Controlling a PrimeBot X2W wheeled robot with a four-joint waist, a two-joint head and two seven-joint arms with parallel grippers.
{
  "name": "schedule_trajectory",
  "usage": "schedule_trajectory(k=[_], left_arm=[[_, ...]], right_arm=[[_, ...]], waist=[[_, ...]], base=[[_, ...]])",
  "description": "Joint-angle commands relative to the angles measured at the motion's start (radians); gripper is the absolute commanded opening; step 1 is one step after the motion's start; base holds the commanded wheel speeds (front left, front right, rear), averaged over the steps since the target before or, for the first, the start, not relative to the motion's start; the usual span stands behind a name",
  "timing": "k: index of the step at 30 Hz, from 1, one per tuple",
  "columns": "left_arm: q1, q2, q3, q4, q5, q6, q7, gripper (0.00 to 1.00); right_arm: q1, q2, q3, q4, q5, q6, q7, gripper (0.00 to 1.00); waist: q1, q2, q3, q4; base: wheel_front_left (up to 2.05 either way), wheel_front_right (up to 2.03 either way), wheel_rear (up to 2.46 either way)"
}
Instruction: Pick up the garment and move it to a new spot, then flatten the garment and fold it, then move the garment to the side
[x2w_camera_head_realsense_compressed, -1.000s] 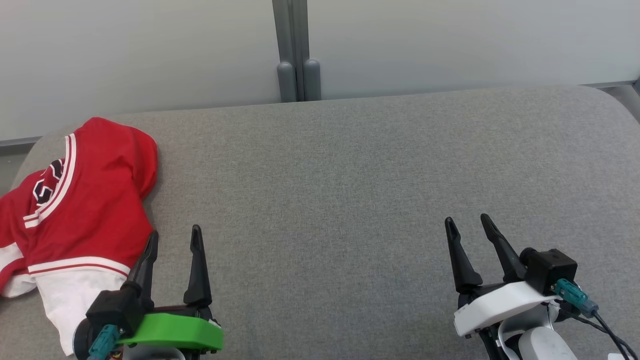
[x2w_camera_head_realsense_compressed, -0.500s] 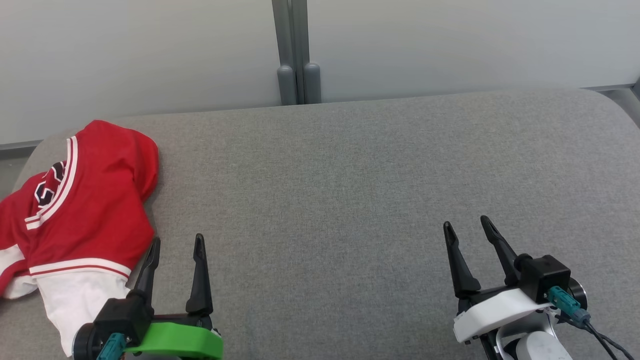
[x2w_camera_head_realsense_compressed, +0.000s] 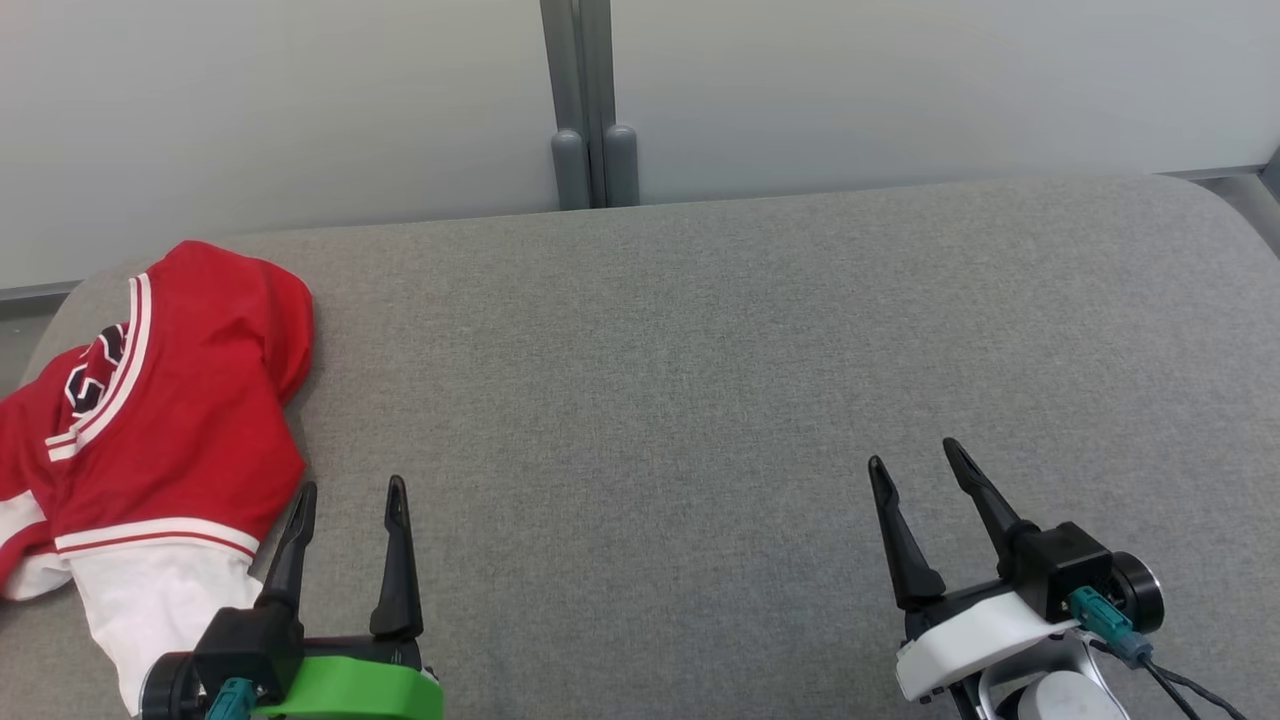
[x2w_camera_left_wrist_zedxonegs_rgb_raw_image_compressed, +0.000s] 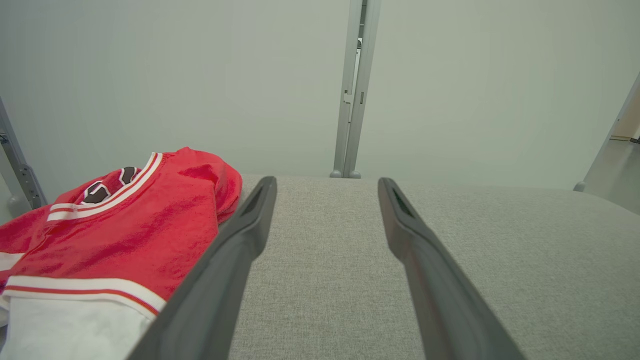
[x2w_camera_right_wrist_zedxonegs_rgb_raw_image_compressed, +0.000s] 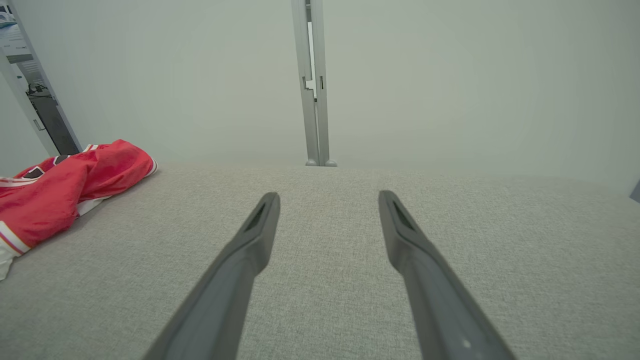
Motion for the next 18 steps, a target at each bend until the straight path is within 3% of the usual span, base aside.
schedule_trajectory(k=[1, 18], left_arm=[[0.013, 0.007, 0.004, 0.000, 0.007, -0.004, -0.006, 1.00], [0.008, 0.007, 0.008, 0.008, 0.006, -0.008, -0.012, 1.00]], right_arm=[[0.006, -0.004, 0.004, 0.002, -0.025, 0.000, -0.008, 1.00], [0.007, -0.004, 0.006, 0.013, -0.037, 0.000, -0.013, 1.00]], waist=[[0.0000, 0.0000, 0.000, -0.001], [0.0000, 0.0000, 0.001, 0.000]], base=[[0.00, 0.00, 0.00], [0.00, 0.00, 0.00]])
